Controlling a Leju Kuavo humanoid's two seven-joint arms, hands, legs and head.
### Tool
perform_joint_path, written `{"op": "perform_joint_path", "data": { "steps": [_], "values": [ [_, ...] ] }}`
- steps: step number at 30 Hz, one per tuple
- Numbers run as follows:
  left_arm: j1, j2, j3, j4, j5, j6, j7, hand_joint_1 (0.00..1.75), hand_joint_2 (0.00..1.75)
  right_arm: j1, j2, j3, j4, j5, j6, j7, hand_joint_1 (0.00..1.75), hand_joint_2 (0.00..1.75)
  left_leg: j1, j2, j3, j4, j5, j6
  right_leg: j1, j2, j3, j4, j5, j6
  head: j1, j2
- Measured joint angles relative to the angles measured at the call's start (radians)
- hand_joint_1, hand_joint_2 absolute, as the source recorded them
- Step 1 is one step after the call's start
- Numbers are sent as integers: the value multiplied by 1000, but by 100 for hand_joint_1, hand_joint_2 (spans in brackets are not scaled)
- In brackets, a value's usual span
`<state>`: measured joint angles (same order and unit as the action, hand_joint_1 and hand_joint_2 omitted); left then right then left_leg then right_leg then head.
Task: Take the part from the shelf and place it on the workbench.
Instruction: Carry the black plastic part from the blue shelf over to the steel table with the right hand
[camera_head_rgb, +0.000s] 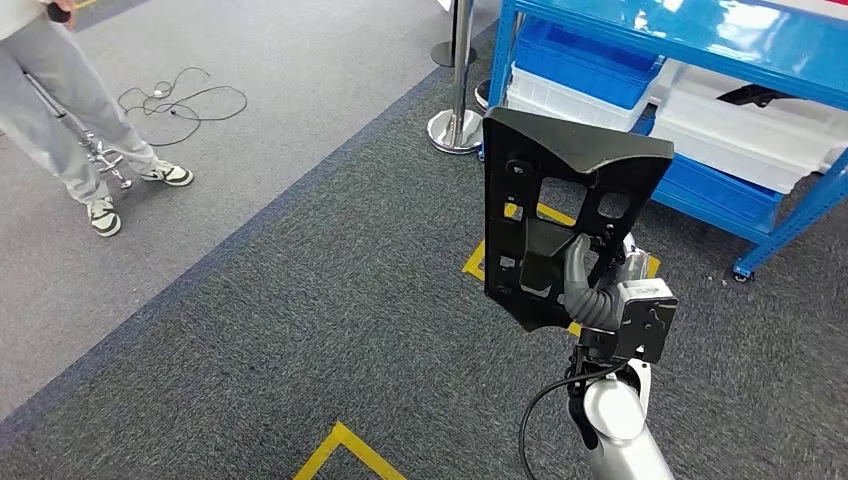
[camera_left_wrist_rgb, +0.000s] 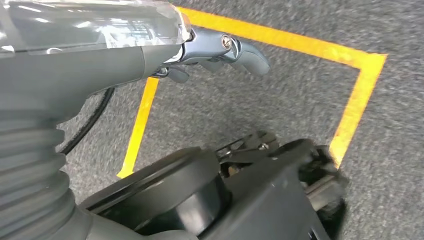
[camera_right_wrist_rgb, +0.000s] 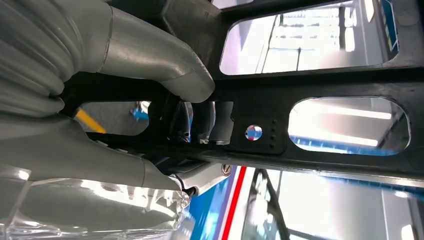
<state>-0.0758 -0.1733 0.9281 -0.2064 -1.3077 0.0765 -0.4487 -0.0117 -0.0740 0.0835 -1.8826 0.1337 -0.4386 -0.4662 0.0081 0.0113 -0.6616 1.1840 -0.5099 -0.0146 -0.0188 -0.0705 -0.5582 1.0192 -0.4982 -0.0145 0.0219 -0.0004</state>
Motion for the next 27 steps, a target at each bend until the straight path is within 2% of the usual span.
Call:
{"op": "perform_joint_path", "data": {
  "steps": [2, 3, 4, 5, 6, 7, 8, 10, 11, 12, 13, 14, 15, 17, 19, 20, 21, 22, 23, 25, 26, 27],
  "values": [
    [1, 0, 0, 0, -1, 1, 0, 0, 175, 4, 0, -2, -5, -1, 0, -1, 175, 175, -10, 37, 65, -121, 41, 13, 4, -22, 5, 1, -5, 7, 0, 0],
    [2, 1, 0, 0, -1, 2, 0, 0, 175, 7, 0, -5, -8, -3, 0, -3, 175, 175, -14, 48, 79, -151, 48, 19, 6, -31, 6, 1, -7, 12, 1, 0],
    [3, 1, 0, 0, -1, 2, 0, 0, 175, 11, 0, -8, -11, -4, -1, -6, 175, 175, -18, 46, 79, -158, 47, 23, 7, -42, 7, 0, -7, 17, 1, 0],
    [4, 1, 0, 0, -1, 3, 0, 0, 175, 13, 0, -11, -15, -5, -1, -10, 175, 175, -19, 34, 77, -162, 50, 28, 8, -51, 9, -2, -7, 22, 1, 0],
    [7, 1, 0, 0, -1, 4, 0, 0, 175, 16, 0, -13, -19, -6, -1, -13, 175, 175, -17, 24, 79, -168, 54, 33, 6, -50, 12, -2, -10, 27, 1, 0],
    [9, 1, 0, 0, -1, 4, 0, 0, 175, 18, 0, -15, -24, -8, -1, -16, 175, 175, -14, 13, 82, -175, 59, 39, 5, -33, 11, 7, -20, 32, 1, 0],
    [9, 1, 0, 0, -1, 6, 0, 0, 175, 21, -1, -18, -30, -9, -1, -18, 175, 175, -11, 3, 85, -183, 64, 46, 3, -7, 0, 34, -40, 35, 2, 0],
    [5, 1, 0, 0, 0, 10, 0, 0, 175, 29, -4, -26, -37, -13, -1, -19, 175, 175, -8, -19, 87, -188, 70, 54, 0, 50, -54, 146, -101, 38, 3, 0],
    [4, 1, 0, 0, 0, 12, 0, 0, 175, 34, -4, -31, -39, -14, 0, -19, 175, 175, -9, -31, 86, -187, 71, 55, 0, 62, -88, 211, -127, 40, 4, 0],
    [4, 1, 0, 0, 0, 14, 0, 0, 175, 39, -5, -35, -40, -15, 0, -19, 175, 175, -9, -45, 85, -186, 71, 55, -1, 67, -114, 256, -136, 41, 4, 0],
    [5, 1, 1, 0, 0, 15, 0, 0, 175, 43, -5, -38, -41, -14, 1, -19, 175, 175, -9, -59, 85, -185, 70, 54, -2, 69, -125, 268, -126, 43, 4, 0],
    [5, 1, 1, 0, 0, 15, 0, 0, 175, 45, -5, -40, -43, -14, 1, -19, 175, 175, -8, -73, 85, -182, 69, 53, -4, 71, -116, 240, -96, 43, 4, 0],
    [6, 1, 1, 0, 0, 16, 0, 0, 175, 47, -5, -42, -47, -14, 1, -20, 175, 175, -7, -87, 85, -177, 68, 51, -7, 79, -90, 181, -55, 44, 4, 0],
    [5, 1, 1, 0, 1, 17, 1, 0, 175, 48, -7, -45, -55, -9, 3, -22, 175, 175, -7, -113, 80, -165, 63, 41, -14, 118, -37, 62, -4, 43, 4, 0],
    [5, 1, 1, 0, 1, 21, 2, 0, 175, 50, -11, -46, -63, 0, 6, -21, 175, 175, -7, -134, 71, -158, 61, 30, -13, 138, -19, 20, 1, 36, 3, 0],
    [6, 1, 1, 0, 1, 22, 4, 0, 175, 51, -13, -46, -67, 3, 10, -18, 175, 175, -6, -144, 66, -158, 63, 23, -10, 129, -19, 18, 2, 30, 3, 0],
    [8, 1, 1, 0, 1, 23, 5, 0, 175, 51, -15, -46, -71, 4, 13, -14, 175, 175, -5, -144, 64, -157, 63, 18, -10, 117, -18, 16, 4, 23, 3, 0],
    [10, 2, 2, 0, 0, 24, 6, 0, 175, 50, -17, -46, -75, 3, 17, -11, 175, 175, -6, -126, 59, -149, 57, 13, -10, 106, -15, 13, 5, 15, 2, 0],
    [10, 2, 2, 0, 0, 26, 6, 0, 175, 50, -19, -47, -80, 1, 21, -8, 175, 175, -6, -98, 47, -124, 40, 9, -10, 93, -13, 10, 6, 7, 0, 0],
    [5, 2, 2, 0, -2, 30, 7, 0, 175, 53, -26, -51, -87, -6, 25, -1, 175, 175, -5, -38, -3, -15, -20, 2, -7, 66, -10, 8, 5, -4, -3, 0],
    [2, 2, 2, 0, -4, 31, 7, 0, 175, 55, -29, -55, -89, -10, 27, 2, 175, 175, -3, -27, -35, 53, -51, -1, -5, 51, -10, 8, 3, -7, -4, 0],
    [0, 1, 2, 0, -5, 32, 7, 0, 175, 56, -33, -59, -89, -14, 28, 4, 175, 175, -1, -22, -60, 106, -70, -3, -2, 36, -10, 8, 2, -8, -4, 0]
  ]
}}
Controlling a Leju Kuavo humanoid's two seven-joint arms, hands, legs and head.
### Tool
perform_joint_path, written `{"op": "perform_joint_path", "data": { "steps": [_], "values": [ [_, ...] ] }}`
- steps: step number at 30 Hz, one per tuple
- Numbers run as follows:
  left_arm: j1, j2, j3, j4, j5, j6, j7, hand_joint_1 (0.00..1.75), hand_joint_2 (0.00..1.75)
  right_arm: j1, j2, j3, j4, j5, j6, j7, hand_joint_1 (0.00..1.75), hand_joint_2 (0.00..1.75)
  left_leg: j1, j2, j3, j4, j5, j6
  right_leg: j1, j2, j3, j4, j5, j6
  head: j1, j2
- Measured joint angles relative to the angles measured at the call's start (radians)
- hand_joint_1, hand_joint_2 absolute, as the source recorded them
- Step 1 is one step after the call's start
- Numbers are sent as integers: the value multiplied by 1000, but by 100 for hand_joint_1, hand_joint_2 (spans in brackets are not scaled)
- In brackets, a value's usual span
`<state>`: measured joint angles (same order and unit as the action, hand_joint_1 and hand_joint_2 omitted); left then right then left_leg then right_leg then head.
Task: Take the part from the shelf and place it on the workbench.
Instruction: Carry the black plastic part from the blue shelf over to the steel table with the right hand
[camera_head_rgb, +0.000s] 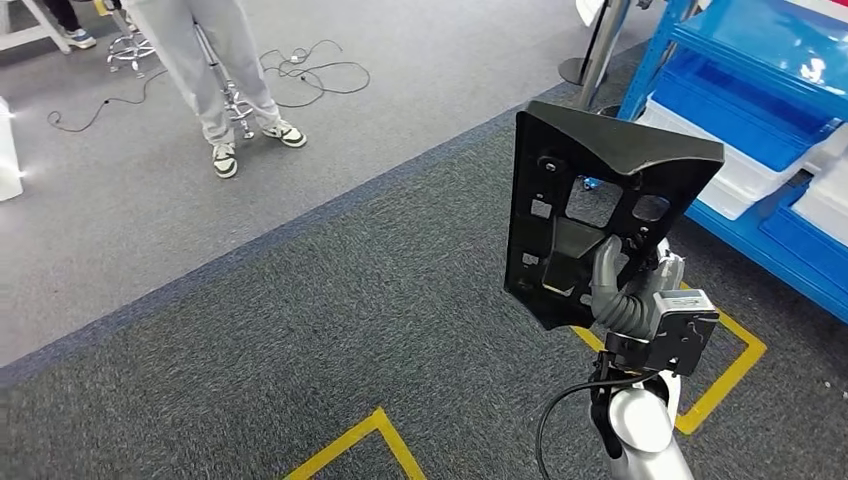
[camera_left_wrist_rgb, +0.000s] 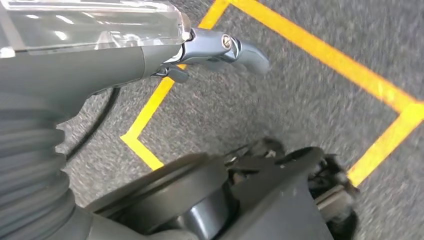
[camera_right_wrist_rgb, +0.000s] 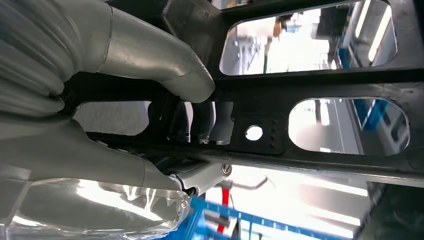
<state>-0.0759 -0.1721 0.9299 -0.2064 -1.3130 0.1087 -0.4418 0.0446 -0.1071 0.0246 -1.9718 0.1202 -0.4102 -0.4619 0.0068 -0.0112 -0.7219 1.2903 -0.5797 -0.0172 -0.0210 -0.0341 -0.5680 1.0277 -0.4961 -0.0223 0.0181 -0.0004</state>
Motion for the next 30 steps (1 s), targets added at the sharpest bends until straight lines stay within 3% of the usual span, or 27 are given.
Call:
{"op": "perform_joint_path", "data": {
  "steps": [1, 2, 3, 5, 7, 9, 10, 12, 13, 14, 15, 16, 17, 18, 20, 22, 24, 25, 27, 29, 30],
  "values": [
    [-2, 0, 0, 0, -2, 0, 1, 0, 175, 1, -3, -4, 0, -3, 2, 0, 175, 175, 1, 3, -9, 21, 0, -1, 2, -14, 1, 0, -1, 0, 0, 0],
    [-3, -1, 0, 0, -4, 0, 2, 0, 175, 2, -7, -8, -1, -5, 4, 1, 175, 175, 1, 7, 2, 4, 17, 0, 3, -28, 3, 1, -3, 0, 0, 0],
    [-4, -1, -1, 0, -6, 0, 4, 0, 175, 3, -9, -10, -3, -7, 7, 1, 175, 175, 1, 15, 33, -50, 48, 4, 4, -40, 6, 1, -5, 1, 0, 0],
    [-5, -1, -1, 0, -12, 3, 13, 0, 175, 5, -15, -16, -11, -7, 12, 3, 175, 175, -7, 59, 107, -190, 101, 16, 7, -62, 13, 1, -11, 8, 0, 0],
    [-7, -1, -3, 0, -15, 5, 21, 0, 175, 7, -21, -24, -17, -6, 16, 6, 175, 175, -18, 82, 137, -256, 116, 28, 11, -82, 16, 1, -14, 17, 1, 0],
    [-6, -2, -4, 0, -16, 6, 23, 0, 175, 8, -24, -30, -21, -5, 21, 12, 175, 175, -19, 58, 135, -265, 121, 38, 11, -103, 19, -3, -15, 29, 2, 0],
    [-5, -2, -4, 0, -16, 7, 23, 0, 175, 8, -25, -32, -22, -4, 24, 15, 175, 175, -18, 46, 138, -273, 126, 43, 9, -95, 22, -1, -20, 34, 2, 0],
    [-5, -3, -4, 0, -17, 11, 24, 0, 175, 9, -28, -37, -26, -3, 29, 17, 175, 175, -12, 23, 148, -291, 138, 56, 4, -39, 4, 47, -56, 43, 3, 0],
    [-7, -4, -4, 0, -18, 14, 24, 0, 175, 11, -30, -41, -26, -3, 31, 17, 175, 175, -12, 12, 148, -294, 141, 60, 1, -3, -22, 101, -85, 44, 4, 0],
    [-10, -4, -4, 0, -19, 16, 25, 0, 175, 14, -32, -44, -27, -3, 32, 17, 175, 175, -12, -1, 147, -295, 142, 63, 0, 19, -58, 168, -116, 46, 4, 0],
    [-12, -4, -5, 0, -20, 18, 25, 0, 175, 16, -33, -46, -27, -3, 34, 17, 175, 175, -12, -16, 146, -294, 143, 63, 0, 29, -90, 227, -136, 48, 5, 0],
    [-12, -5, -5, 0, -21, 19, 25, 0, 175, 18, -33, -48, -27, -3, 35, 18, 175, 175, -12, -31, 145, -294, 143, 63, -1, 33, -112, 260, -138, 50, 5, 0],
    [-11, -5, -5, 0, -22, 19, 26, 0, 175, 19, -34, -48, -27, -3, 35, 18, 175, 175, -12, -45, 146, -292, 142, 62, -3, 34, -114, 256, -119, 51, 5, 0],
    [-11, -5, -5, 0, -23, 20, 26, 0, 175, 19, -34, -48, -27, -2, 36, 18, 175, 175, -11, -60, 147, -289, 141, 60, -5, 38, -98, 215, -83, 53, 5, 0],
    [-11, -6, -5, 0, -26, 23, 27, 0, 175, 19, -35, -49, -27, -1, 36, 18, 175, 175, -10, -88, 143, -276, 135, 51, -13, 78, -43, 85, -14, 55, 5, 0],
    [-12, -6, -5, 0, -27, 26, 29, 0, 175, 19, -35, -50, -27, 1, 36, 19, 175, 175, -9, -113, 132, -264, 132, 39, -15, 111, -13, 16, 5, 51, 5, 0],
    [-9, -6, -5, 0, -27, 28, 29, 0, 175, 17, -35, -49, -27, 6, 37, 20, 175, 175, -7, -136, 123, -263, 134, 27, -12, 96, -11, 12, 2, 39, 4, 0],
    [-6, -6, -5, 0, -27, 31, 29, 0, 175, 16, -35, -48, -27, 10, 37, 20, 175, 175, -6, -132, 121, -259, 132, 22, -11, 83, -8, 9, 3, 31, 4, 0],
    [-3, -5, -5, 0, -27, 36, 29, 0, 175, 15, -35, -46, -29, 17, 38, 20, 175, 175, -7, -80, 97, -208, 99, 13, -10, 54, -1, 3, 4, 15, 2, 0],
    [-3, -4, -5, 0, -26, 39, 29, 0, 175, 15, -36, -45, -31, 20, 39, 20, 175, 175, -5, -17, 40, -86, 37, 6, -4, 25, 2, 1, 1, 4, 0, 0],
    [-4, -4, -5, 0, -26, 39, 28, 0, 175, 15, -36, -44, -32, 20, 38, 20, 175, 175, -2, -5, 10, -24, 12, 3, -1, 9, 3, 1, -1, 2, 0, 0]
  ]
}}
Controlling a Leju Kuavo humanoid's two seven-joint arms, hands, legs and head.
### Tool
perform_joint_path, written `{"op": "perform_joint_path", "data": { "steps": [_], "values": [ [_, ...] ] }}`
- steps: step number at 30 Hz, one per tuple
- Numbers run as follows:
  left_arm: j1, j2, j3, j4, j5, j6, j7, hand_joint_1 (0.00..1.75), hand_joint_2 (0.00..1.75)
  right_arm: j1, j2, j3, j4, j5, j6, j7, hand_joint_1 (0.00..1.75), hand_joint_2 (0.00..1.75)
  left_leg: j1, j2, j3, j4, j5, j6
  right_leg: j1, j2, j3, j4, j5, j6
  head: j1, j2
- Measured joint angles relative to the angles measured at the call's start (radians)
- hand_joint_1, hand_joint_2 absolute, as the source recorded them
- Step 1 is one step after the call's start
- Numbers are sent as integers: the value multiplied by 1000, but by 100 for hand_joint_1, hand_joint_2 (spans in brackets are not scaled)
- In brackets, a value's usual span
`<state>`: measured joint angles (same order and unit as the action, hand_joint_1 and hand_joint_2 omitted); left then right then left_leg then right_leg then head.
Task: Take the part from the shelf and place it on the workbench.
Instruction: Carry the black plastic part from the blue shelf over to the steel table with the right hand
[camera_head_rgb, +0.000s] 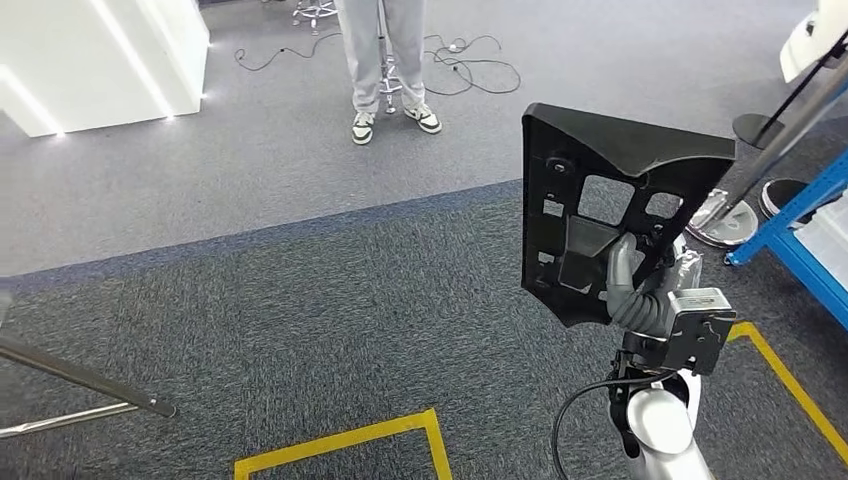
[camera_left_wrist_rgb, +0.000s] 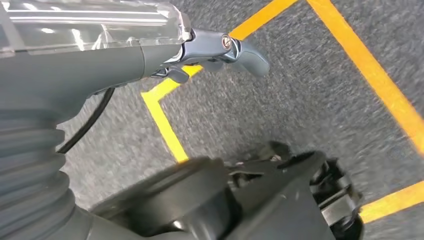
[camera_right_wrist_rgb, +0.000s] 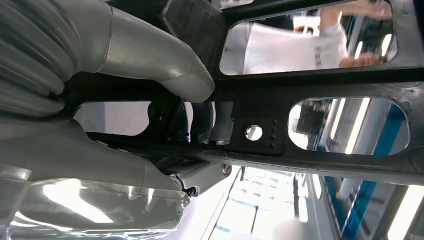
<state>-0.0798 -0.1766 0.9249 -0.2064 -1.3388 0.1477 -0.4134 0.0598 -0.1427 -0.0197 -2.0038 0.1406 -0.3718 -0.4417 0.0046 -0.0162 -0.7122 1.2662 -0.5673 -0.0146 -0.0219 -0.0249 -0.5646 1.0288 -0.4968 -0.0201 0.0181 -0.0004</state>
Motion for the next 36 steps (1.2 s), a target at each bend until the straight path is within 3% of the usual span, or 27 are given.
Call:
{"op": "perform_joint_path", "data": {
  "steps": [1, 2, 4, 5, 7, 8, 10, 12, 14, 16, 17, 19, 21, 23, 25, 28, 32, 34, 36],
  "values": [
    [0, 0, 0, 0, 0, 1, 0, 0, 175, 0, 0, 1, 0, 0, 0, 0, 175, 175, 2, 5, -18, 38, -8, -2, 2, -15, 1, 0, -2, -1, 0, 0],
    [-1, 0, 0, 0, 0, 2, 0, 0, 175, 0, 0, 2, 0, 1, -1, 0, 175, 175, 2, 8, -18, 40, 1, -2, 3, -30, 4, 0, -4, -1, 0, 0],
    [1, 0, 0, 0, -1, 5, 2, 0, 175, 0, 0, 6, -1, 6, -4, 1, 175, 175, 2, 26, 38, -62, 61, 3, 5, -55, 11, 0, -10, 1, 0, 0],
    [3, 1, 0, 0, -2, 7, 4, 0, 175, 0, 0, 7, -1, 9, -5, 1, 175, 175, -3, 49, 75, -132, 86, 9, 7, -66, 15, 0, -13, 4, 0, 0],
    [6, 2, 0, 0, -1, 10, 4, 0, 175, 4, -1, 8, -2, 13, -8, 1, 175, 175, -13, 81, 118, -219, 110, 21, 11, -86, 20, 1, -19, 14, 0, 0],
    [8, 3, 0, 0, -1, 12, 4, 0, 175, 9, -1, 8, -3, 15, -10, 0, 175, 175, -19, 84, 121, -230, 109, 26, 12, -96, 22, 0, -20, 19, 1, 0],
    [14, 3, 0, 0, 2, 16, 3, 0, 175, 21, -1, 10, -9, 20, -12, -5, 175, 175, -18, 59, 122, -241, 115, 35, 10, -109, 27, -3, -24, 30, 1, 0],
    [18, 3, 1, 0, 6, 19, 2, 0, 175, 38, -1, 13, -17, 28, -14, -14, 175, 175, -13, 36, 130, -257, 123, 48, 5, -63, 18, 28, -49, 39, 2, 0],
    [17, 4, 1, 0, 9, 20, 0, 0, 175, 56, -1, 14, -22, 33, -15, -21, 175, 175, -11, 13, 134, -264, 128, 57, 1, 3, -37, 138, -106, 43, 3, 0],
    [15, 4, 1, 0, 11, 20, 0, 0, 175, 70, 0, 16, -24, 35, -17, -24, 175, 175, -11, -15, 134, -263, 128, 59, -1, 22, -103, 252, -142, 47, 4, 0],
    [16, 4, 1, 0, 11, 20, 1, 0, 175, 75, 0, 17, -24, 40, -19, -25, 175, 175, -11, -29, 134, -262, 128, 58, -2, 24, -117, 266, -131, 49, 4, 0],
    [16, 4, 1, 0, 10, 26, 6, 0, 175, 83, 0, 19, -28, 57, -26, -32, 175, 175, -9, -59, 135, -255, 125, 54, -7, 32, -91, 188, -63, 52, 4, 0],
    [13, 4, 2, 0, 8, 37, 20, 0, 175, 89, 2, 25, -39, 76, -34, -42, 175, 175, -8, -86, 131, -243, 118, 44, -14, 72, -39, 69, -6, 53, 4, 0],
    [10, 7, 2, 0, 7, 50, 37, 0, 175, 96, 5, 36, -52, 91, -43, -50, 175, 175, -8, -108, 122, -236, 116, 32, -14, 94, -19, 21, 3, 46, 3, 0],
    [9, 12, 4, 0, 8, 60, 51, 0, 175, 101, 8, 49, -61, 101, -53, -55, 175, 175, -6, -126, 117, -238, 117, 20, -11, 73, -16, 16, 5, 31, 3, 0],
    [9, 20, 6, 0, 7, 70, 60, 0, 175, 102, 12, 65, -65, 104, -60, -57, 175, 175, -7, -88, 111, -215, 99, 8, -12, 44, -6, 4, 8, 11, 1, 0],
    [9, 22, 6, 0, 7, 72, 61, 0, 175, 104, 13, 67, -67, 102, -62, -58, 175, 175, -7, -43, 89, -164, 67, 5, -9, 32, -3, 3, 7, 4, -2, 0],
    [4, 27, 9, 0, 10, 76, 59, 0, 175, 109, 15, 70, -67, 91, -62, -59, 175, 175, -5, -2, 47, -63, 29, 0, 0, -12, 1, 3, 1, -1, -3, 0],
    [4, 32, 14, 0, 18, 82, 56, 0, 175, 112, 17, 73, -67, 82, -62, -59, 175, 175, -5, 38, 71, -90, 55, 5, 7, -59, 9, 3, -8, -1, -3, 0]
  ]
}}
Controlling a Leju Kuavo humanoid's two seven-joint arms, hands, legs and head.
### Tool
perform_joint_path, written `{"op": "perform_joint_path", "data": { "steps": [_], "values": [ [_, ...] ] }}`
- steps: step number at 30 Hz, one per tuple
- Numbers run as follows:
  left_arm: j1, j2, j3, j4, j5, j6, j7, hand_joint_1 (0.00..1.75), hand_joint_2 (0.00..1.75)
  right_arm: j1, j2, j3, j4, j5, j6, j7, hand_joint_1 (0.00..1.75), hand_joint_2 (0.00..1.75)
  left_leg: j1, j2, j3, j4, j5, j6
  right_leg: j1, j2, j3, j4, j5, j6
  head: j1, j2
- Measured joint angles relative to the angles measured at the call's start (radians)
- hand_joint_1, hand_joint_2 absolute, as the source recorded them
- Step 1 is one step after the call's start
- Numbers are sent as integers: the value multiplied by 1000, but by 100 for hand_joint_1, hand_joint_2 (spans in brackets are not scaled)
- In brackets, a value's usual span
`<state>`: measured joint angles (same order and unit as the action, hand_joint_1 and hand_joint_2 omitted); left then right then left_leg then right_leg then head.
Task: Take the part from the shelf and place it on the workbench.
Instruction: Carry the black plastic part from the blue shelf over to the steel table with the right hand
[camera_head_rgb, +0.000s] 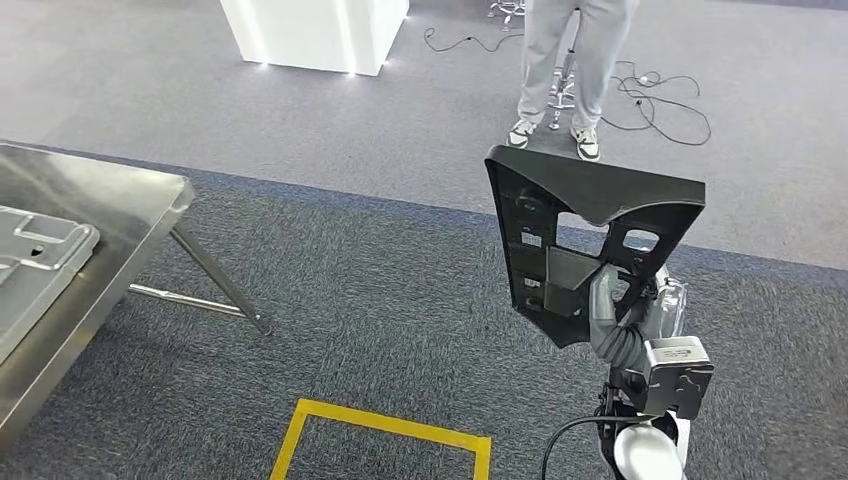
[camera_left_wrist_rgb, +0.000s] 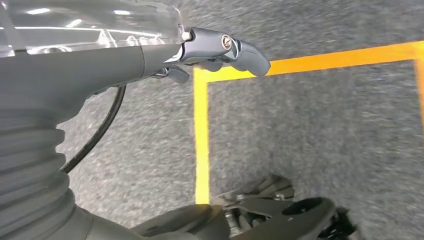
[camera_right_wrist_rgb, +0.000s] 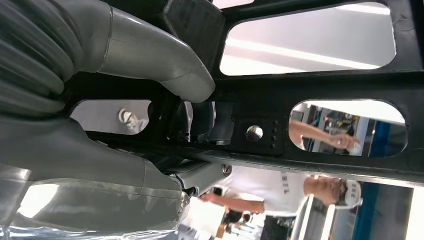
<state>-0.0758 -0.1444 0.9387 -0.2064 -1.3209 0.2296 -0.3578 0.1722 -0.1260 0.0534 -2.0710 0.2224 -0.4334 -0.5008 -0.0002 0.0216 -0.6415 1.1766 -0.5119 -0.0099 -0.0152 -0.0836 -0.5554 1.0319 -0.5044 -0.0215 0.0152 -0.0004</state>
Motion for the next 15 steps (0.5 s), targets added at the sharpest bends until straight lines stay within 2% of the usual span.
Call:
{"op": "perform_joint_path", "data": {
  "steps": [1, 2, 3, 5, 6, 7, 8, 9, 10, 11, 12, 13, 14, 15],
  "values": [
    [4, 2, 4, 0, 7, 3, -2, 0, 175, 0, 0, 0, 0, -1, 1, 0, 175, 175, -5, 22, 37, -71, 26, 6, 3, -11, 4, 1, -4, 3, 0, 0],
    [7, 5, 10, 0, 16, 7, -6, 0, 175, 1, 0, 0, 0, -1, 2, -1, 175, 175, -10, 40, 60, -117, 38, 12, 5, -21, 6, 1, -6, 7, 0, 0],
    [10, 7, 17, 0, 28, 10, -12, 0, 175, 1, 0, 0, 0, -1, 3, -1, 175, 175, -15, 52, 70, -141, 41, 18, 7, -30, 7, 1, -8, 11, 1, 0],
    [14, 13, 35, 0, 52, 15, -24, 0, 175, -2, -1, 0, 0, -4, 10, 3, 175, 175, -18, 34, 70, -149, 42, 28, 8, -52, 11, -2, -10, 21, 1, 0],
    [15, 16, 45, 0, 63, 18, -28, 0, 175, -6, -4, 0, 0, -12, 19, 10, 175, 175, -16, 21, 72, -156, 45, 33, 6, -45, 14, 1, -14, 27, 2, 0],
    [16, 18, 54, 0, 70, 21, -30, 0, 175, -12, -9, -1, 0, -23, 31, 17, 175, 175, -13, 9, 76, -163, 50, 39, 3, -23, 11, 13, -24, 32, 2, 0],
    [14, 19, 62, 0, 77, 24, -32, 0, 175, -18, -17, -4, 0, -37, 45, 27, 175, 175, -9, -1, 81, -170, 54, 45, 1, 9, -3, 45, -44, 36, 2, 0],
    [11, 21, 69, 0, 82, 27, -32, 0, 175, -25, -27, -9, 2, -50, 60, 39, 175, 175, -7, -12, 82, -173, 56, 49, -2, 45, -30, 98, -71, 39, 3, 0],
    [8, 24, 76, 0, 85, 29, -32, 0, 175, -31, -38, -16, 4, -59, 73, 49, 175, 175, -6, -24, 81, -174, 57, 52, -3, 66, -67, 163, -100, 41, 3, 0],
    [5, 26, 82, 0, 87, 31, -31, 0, 175, -37, -49, -23, 7, -66, 83, 59, 175, 175, -6, -38, 81, -173, 58, 53, -4, 76, -102, 225, -120, 43, 3, 0],
    [3, 27, 87, 0, 87, 31, -31, 0, 175, -44, -58, -30, 11, -70, 91, 66, 175, 175, -6, -53, 81, -172, 57, 53, -5, 79, -126, 263, -123, 45, 3, 0],
    [3, 27, 91, 0, 88, 31, -31, 0, 175, -51, -67, -35, 15, -71, 98, 72, 175, 175, -6, -67, 82, -171, 57, 52, -6, 80, -133, 265, -105, 47, 3, 0],
    [3, 28, 94, 0, 88, 31, -30, 0, 175, -60, -75, -41, 18, -71, 105, 77, 175, 175, -5, -82, 84, -168, 56, 50, -8, 83, -121, 227, -68, 48, 3, 0],
    [4, 27, 96, 0, 89, 31, -29, 0, 175, -71, -84, -45, 20, -71, 113, 83, 175, 175, -3, -96, 84, -163, 53, 47, -12, 94, -95, 162, -25, 50, 3, 0]
  ]
}}
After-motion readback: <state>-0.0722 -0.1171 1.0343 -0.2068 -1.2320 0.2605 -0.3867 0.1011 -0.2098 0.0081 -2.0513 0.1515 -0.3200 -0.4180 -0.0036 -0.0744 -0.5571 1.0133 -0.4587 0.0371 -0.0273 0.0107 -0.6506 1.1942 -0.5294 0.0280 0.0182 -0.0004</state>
